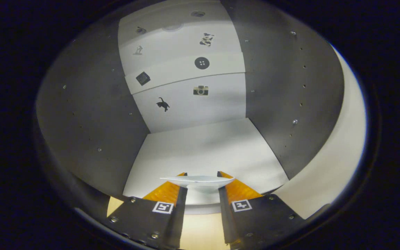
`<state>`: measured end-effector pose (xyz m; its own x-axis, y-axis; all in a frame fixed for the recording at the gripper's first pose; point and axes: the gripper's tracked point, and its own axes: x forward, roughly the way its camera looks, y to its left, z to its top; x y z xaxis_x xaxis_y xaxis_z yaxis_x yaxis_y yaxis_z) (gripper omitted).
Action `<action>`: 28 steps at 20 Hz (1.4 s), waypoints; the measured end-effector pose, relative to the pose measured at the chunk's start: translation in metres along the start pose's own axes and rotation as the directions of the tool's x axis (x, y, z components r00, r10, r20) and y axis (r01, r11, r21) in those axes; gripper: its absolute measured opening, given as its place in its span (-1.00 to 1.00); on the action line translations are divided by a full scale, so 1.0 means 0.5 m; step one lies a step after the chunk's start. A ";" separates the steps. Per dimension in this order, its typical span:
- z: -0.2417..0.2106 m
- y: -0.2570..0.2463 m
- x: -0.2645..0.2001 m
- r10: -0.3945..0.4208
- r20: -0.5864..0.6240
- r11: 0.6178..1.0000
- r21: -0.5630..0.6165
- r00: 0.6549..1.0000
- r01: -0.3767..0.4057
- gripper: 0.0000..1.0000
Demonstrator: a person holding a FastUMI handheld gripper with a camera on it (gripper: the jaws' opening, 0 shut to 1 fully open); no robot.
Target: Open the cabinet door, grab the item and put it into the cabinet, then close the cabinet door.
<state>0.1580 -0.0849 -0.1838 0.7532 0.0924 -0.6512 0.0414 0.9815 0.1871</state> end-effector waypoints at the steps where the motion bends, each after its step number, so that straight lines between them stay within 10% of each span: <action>1: 0.002 -0.001 0.005 -0.004 -0.010 1.000 -0.009 1.000 0.004 -0.07; 22: 0.021 0.019 0.075 -0.028 -0.059 0.999 -0.037 0.998 0.025 0.03; 28: 0.043 0.041 0.066 0.013 0.011 0.999 -0.041 1.000 -0.012 0.52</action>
<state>0.1975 -0.0653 -0.1856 0.7607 0.1033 -0.6408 0.0053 0.9862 0.1652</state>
